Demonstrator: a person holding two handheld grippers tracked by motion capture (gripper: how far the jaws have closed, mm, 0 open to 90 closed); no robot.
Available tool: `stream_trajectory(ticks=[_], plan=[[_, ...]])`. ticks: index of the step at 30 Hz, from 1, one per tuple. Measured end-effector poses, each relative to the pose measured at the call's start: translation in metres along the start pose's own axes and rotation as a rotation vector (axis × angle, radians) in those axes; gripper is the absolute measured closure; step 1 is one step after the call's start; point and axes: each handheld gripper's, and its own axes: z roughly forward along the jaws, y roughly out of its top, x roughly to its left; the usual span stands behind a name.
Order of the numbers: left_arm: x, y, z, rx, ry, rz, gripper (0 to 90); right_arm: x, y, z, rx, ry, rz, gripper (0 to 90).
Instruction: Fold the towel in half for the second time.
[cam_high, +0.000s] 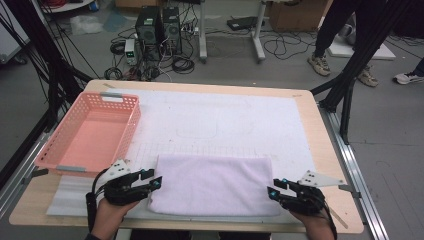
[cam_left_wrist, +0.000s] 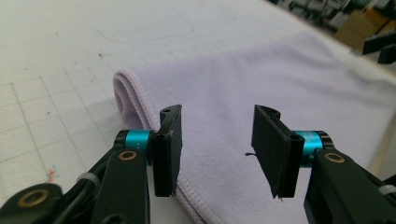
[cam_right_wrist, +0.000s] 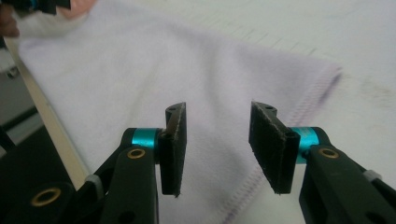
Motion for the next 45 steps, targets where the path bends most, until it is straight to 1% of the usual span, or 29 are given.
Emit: stream_trajectory(ticks=[3, 4, 5, 6, 7, 8, 10, 11, 14, 15, 16, 17, 18, 19, 20, 21, 24, 26, 29, 31, 33, 35, 37, 38, 39, 41, 42, 43, 45], plan=[[0.000, -0.001, 0.009, 0.029, 0.024, 0.010, 53.1, 0.003, 0.000, 0.012, 0.059, -0.018, -0.032, 58.5], [0.000, -0.002, 0.011, 0.044, 0.050, 0.014, 53.1, 0.003, -0.001, 0.015, 0.085, -0.023, -0.041, 58.9], [0.000, -0.003, 0.012, 0.042, 0.061, 0.008, 52.7, 0.003, -0.003, 0.018, 0.137, -0.050, -0.058, 59.3], [0.001, -0.002, 0.012, 0.041, 0.081, 0.009, 51.9, 0.002, -0.004, 0.019, 0.158, -0.053, -0.060, 59.2], [0.002, -0.002, 0.011, 0.035, 0.093, 0.009, 51.0, 0.002, -0.005, 0.019, 0.155, -0.046, -0.046, 59.0], [0.004, -0.001, 0.010, 0.029, 0.100, 0.005, 49.9, 0.000, -0.005, 0.016, 0.130, -0.045, -0.041, 59.0], [0.008, 0.000, 0.010, 0.028, 0.113, -0.022, 47.5, -0.002, -0.001, 0.010, 0.070, -0.065, -0.019, 57.8], [0.009, -0.001, 0.011, 0.040, 0.116, -0.029, 46.5, -0.003, 0.001, 0.008, 0.046, -0.083, -0.006, 57.2], [0.011, -0.002, 0.017, 0.064, 0.117, -0.025, 46.0, -0.007, -0.001, 0.012, 0.065, -0.159, 0.022, 53.6], [0.012, -0.003, 0.020, 0.069, 0.122, -0.026, 46.1, -0.010, -0.002, 0.014, 0.069, -0.172, 0.037, 53.0], [0.014, -0.002, 0.022, 0.084, 0.131, -0.028, 47.0, -0.012, -0.004, 0.017, 0.067, -0.169, 0.057, 53.2], [0.015, -0.003, 0.024, 0.095, 0.135, -0.026, 50.2, -0.014, -0.006, 0.020, 0.071, -0.168, 0.076, 55.2], [0.016, -0.003, 0.026, 0.102, 0.131, -0.013, 59.3, -0.016, -0.007, 0.023, 0.081, -0.165, 0.090, 59.1], [0.015, -0.003, 0.027, 0.107, 0.121, -0.001, 70.6, -0.017, -0.007, 0.025, 0.090, -0.162, 0.090, 65.9], [0.015, -0.003, 0.027, 0.104, 0.119, 0.018, 83.2, -0.018, -0.007, 0.026, 0.085, -0.151, 0.083, 76.4], [0.015, -0.002, 0.026, 0.089, 0.119, 0.018, 84.8, -0.018, -0.006, 0.025, 0.082, -0.136, 0.083, 81.0], [0.020, 0.005, 0.021, 0.024, 0.115, -0.020, 85.4, -0.017, -0.001, 0.022, 0.051, -0.132, 0.078, 82.7], [0.023, 0.007, 0.022, 0.017, 0.114, -0.036, 85.3, -0.019, 0.001, 0.021, 0.031, -0.132, 0.088, 82.5], [0.026, 0.007, 0.026, 0.033, 0.123, -0.046, 85.1, -0.022, 0.002, 0.024, 0.046, -0.139, 0.089, 82.1], [0.029, 0.007, 0.029, 0.058, 0.130, -0.057, 85.1, -0.023, 0.002, 0.026, 0.057, -0.155, 0.080, 82.2], [0.029, 0.005, 0.030, 0.087, 0.134, -0.081, 85.0, -0.026, 0.002, 0.028, 0.077, -0.161, 0.078, 82.0], [0.029, 0.003, 0.031, 0.106, 0.138, -0.085, 84.9, -0.028, 0.002, 0.029, 0.091, -0.179, 0.070, 81.4], [0.027, 0.004, 0.030, 0.114, 0.160, -0.078, 81.5, -0.029, 0.003, 0.029, 0.092, -0.190, 0.087, 75.3], [0.026, 0.006, 0.029, 0.107, 0.177, -0.064, 74.5, -0.030, 0.004, 0.026, 0.080, -0.208, 0.100, 70.1], [0.026, 0.009, 0.028, 0.094, 0.189, -0.050, 67.9, -0.032, 0.005, 0.023, 0.050, -0.213, 0.113, 66.2], [0.027, 0.014, 0.028, 0.064, 0.182, -0.039, 57.5, -0.033, 0.010, 0.015, -0.026, -0.218, 0.136, 59.6], [0.027, 0.017, 0.029, 0.047, 0.170, -0.033, 55.7, -0.033, 0.013, 0.013, -0.056, -0.220, 0.132, 56.7], [0.029, 0.019, 0.031, 0.042, 0.161, -0.026, 53.5, -0.033, 0.015, 0.012, -0.074, -0.223, 0.123, 53.9], [0.032, 0.025, 0.039, 0.043, 0.146, -0.024, 45.9, -0.035, 0.019, 0.015, -0.080, -0.229, 0.103, 50.0]])
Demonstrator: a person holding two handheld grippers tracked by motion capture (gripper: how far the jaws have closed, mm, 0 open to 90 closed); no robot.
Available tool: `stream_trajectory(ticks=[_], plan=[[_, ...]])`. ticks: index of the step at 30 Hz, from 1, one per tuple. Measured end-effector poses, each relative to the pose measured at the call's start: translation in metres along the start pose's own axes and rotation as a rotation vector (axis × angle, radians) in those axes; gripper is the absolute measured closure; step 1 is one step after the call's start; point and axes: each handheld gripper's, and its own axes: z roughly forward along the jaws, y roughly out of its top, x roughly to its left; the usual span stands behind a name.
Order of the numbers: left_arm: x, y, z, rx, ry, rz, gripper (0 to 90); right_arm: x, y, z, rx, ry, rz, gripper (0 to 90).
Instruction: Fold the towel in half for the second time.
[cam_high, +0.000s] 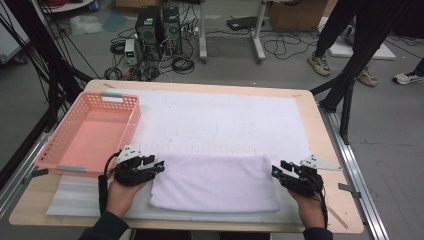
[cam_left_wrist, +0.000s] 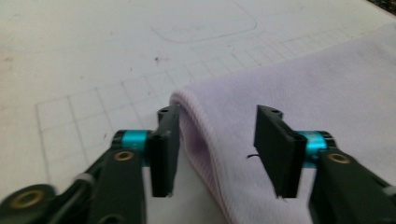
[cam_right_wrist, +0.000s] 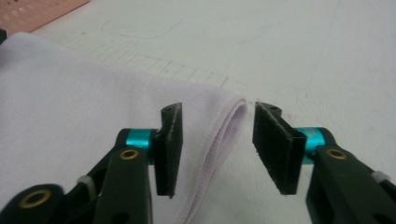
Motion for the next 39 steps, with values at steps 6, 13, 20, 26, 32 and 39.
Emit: stream_trajectory(ticks=[6, 13, 20, 26, 32, 39], plan=[[0.012, 0.012, 0.026, 0.017, 0.039, 0.025, 42.8, 0.003, 0.008, 0.036, 0.082, 0.026, -0.077, 45.3], [0.019, 0.009, 0.043, 0.080, -0.007, 0.043, 49.3, -0.011, 0.014, 0.075, 0.163, 0.021, -0.098, 38.6], [0.027, 0.009, 0.039, 0.048, -0.034, -0.033, 82.1, -0.027, 0.012, 0.070, 0.175, 0.146, -0.007, 80.1], [0.028, 0.018, 0.038, -0.034, -0.015, -0.067, 82.6, -0.026, 0.019, 0.063, 0.123, 0.090, -0.039, 81.7], [0.033, 0.032, 0.052, -0.063, 0.022, -0.070, 82.4, -0.027, 0.035, 0.070, 0.086, 0.025, -0.071, 81.6], [0.040, 0.050, 0.068, -0.100, 0.063, -0.064, 82.3, -0.037, 0.055, 0.088, 0.074, -0.041, -0.083, 81.5]])
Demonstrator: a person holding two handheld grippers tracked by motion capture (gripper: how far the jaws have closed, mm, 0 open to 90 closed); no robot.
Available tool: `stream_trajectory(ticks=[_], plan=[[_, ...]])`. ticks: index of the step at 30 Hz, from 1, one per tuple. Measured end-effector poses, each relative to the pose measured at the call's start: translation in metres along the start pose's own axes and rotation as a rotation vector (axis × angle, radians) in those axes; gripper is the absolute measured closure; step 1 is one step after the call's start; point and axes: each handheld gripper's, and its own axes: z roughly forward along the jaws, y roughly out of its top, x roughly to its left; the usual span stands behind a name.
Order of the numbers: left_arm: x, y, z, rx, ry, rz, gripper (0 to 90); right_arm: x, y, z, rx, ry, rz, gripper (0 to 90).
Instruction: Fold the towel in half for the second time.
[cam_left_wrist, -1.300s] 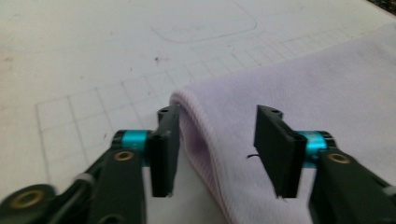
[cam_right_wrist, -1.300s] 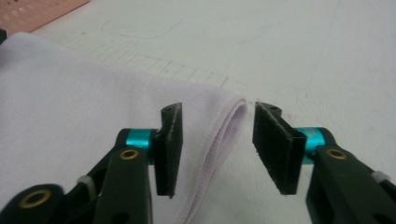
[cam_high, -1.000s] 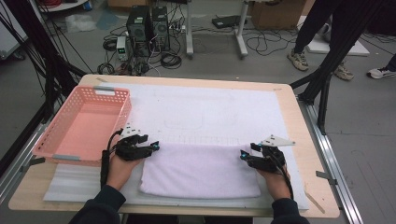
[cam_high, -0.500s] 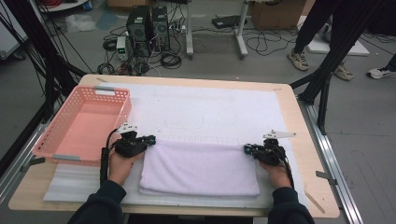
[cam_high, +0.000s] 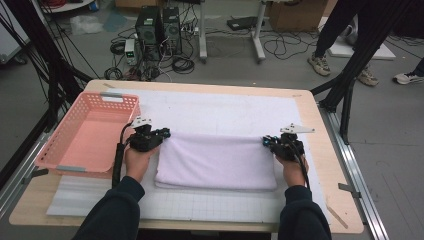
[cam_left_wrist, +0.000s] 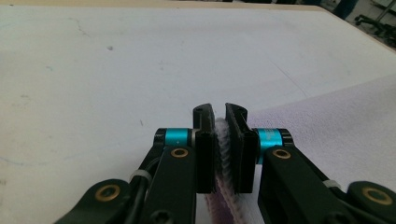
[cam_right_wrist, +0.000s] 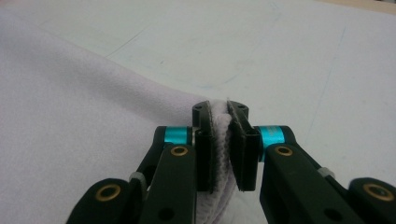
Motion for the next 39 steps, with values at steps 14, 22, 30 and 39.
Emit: stream_trajectory(ticks=[14, 22, 30, 39], plan=[[-0.003, 0.003, -0.006, -0.048, 0.070, 0.080, 50.2, -0.003, 0.000, 0.015, 0.001, -0.119, 0.061, 54.0], [-0.016, -0.006, -0.025, 0.010, -0.060, 0.096, 53.0, 0.012, 0.001, -0.019, -0.067, -0.012, 0.010, 50.8], [-0.032, -0.034, -0.030, 0.140, -0.090, 0.159, 70.0, 0.031, -0.028, -0.026, 0.017, 0.083, -0.043, 52.7], [-0.036, -0.051, -0.048, 0.162, -0.041, 0.201, 71.7, 0.031, -0.051, -0.038, 0.100, 0.096, -0.117, 52.4]])
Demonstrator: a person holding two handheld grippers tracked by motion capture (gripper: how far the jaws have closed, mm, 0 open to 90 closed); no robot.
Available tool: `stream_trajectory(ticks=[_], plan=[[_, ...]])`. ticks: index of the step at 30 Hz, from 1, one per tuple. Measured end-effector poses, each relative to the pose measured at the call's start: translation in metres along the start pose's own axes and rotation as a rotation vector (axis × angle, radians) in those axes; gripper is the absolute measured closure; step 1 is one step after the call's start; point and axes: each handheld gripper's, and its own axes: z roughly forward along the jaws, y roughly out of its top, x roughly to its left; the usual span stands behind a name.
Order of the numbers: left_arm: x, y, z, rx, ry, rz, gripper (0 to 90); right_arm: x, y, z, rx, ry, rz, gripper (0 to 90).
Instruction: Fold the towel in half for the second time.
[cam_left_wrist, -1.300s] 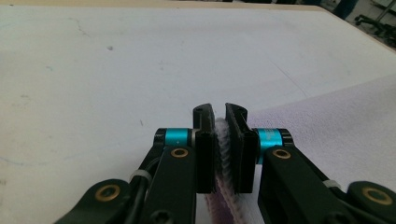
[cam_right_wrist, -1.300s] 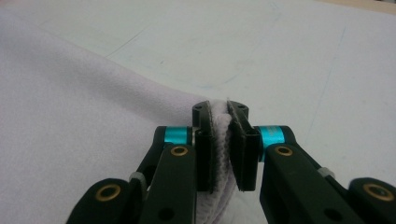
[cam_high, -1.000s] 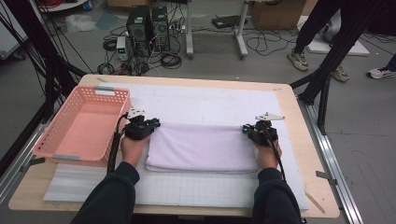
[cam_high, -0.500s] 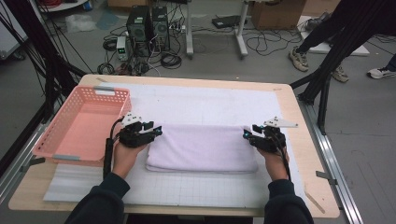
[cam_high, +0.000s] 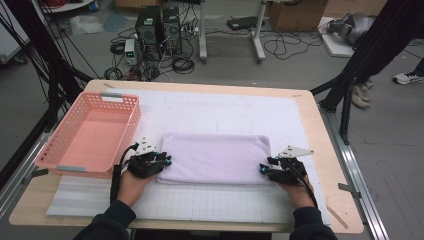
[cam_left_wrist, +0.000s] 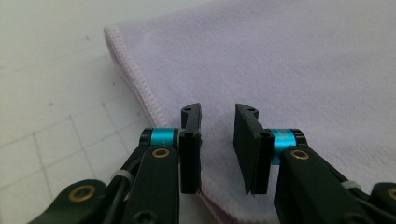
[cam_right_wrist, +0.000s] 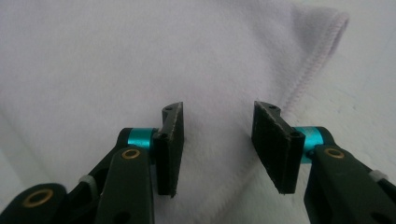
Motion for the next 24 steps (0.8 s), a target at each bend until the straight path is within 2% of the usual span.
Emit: stream_trajectory(ticks=[2, 4, 5, 7, 9, 10, 13, 15, 16, 18, 20, 23, 24], plan=[[-0.001, -0.003, -0.005, -0.002, 0.006, 0.006, 71.7, -0.002, -0.006, -0.006, 0.010, -0.016, -0.002, 46.8], [-0.001, -0.005, -0.009, -0.005, 0.013, -0.004, 71.6, -0.006, -0.012, -0.012, 0.003, -0.008, 0.047, 46.1], [-0.001, -0.006, -0.011, -0.007, 0.012, -0.011, 70.8, -0.006, -0.014, -0.015, -0.004, -0.013, 0.047, 46.2], [0.002, -0.006, -0.014, -0.015, 0.010, -0.024, 63.9, -0.003, -0.012, -0.022, -0.017, -0.026, 0.012, 46.0], [0.008, -0.006, -0.015, -0.030, -0.009, -0.072, 53.9, -0.002, -0.010, -0.028, -0.048, -0.019, 0.016, 43.6], [0.011, -0.006, -0.016, -0.052, -0.021, -0.088, 51.1, -0.002, -0.009, -0.031, -0.074, -0.017, 0.020, 41.8], [0.015, -0.004, -0.020, -0.121, -0.053, -0.097, 47.9, -0.004, -0.006, -0.037, -0.151, -0.020, 0.040, 36.7], [0.015, -0.001, -0.022, -0.164, -0.076, -0.114, 42.9, -0.004, -0.004, -0.040, -0.180, -0.028, 0.043, 34.5], [0.016, 0.000, -0.024, -0.188, -0.092, -0.112, 40.5, -0.004, -0.004, -0.041, -0.194, -0.037, 0.044, 32.1], [0.015, 0.004, -0.027, -0.223, -0.097, -0.104, 33.2, -0.004, -0.002, -0.042, -0.212, -0.078, 0.058, 22.4], [0.014, 0.006, -0.028, -0.257, -0.088, -0.100, 26.5, -0.005, -0.001, -0.043, -0.224, -0.094, 0.065, 20.5], [0.013, 0.007, -0.029, -0.252, -0.066, -0.089, 22.8, -0.005, -0.001, -0.044, -0.234, -0.118, 0.079, 19.6], [0.013, 0.006, -0.029, -0.249, -0.056, -0.096, 22.0, -0.006, -0.001, -0.043, -0.236, -0.120, 0.078, 19.3]])
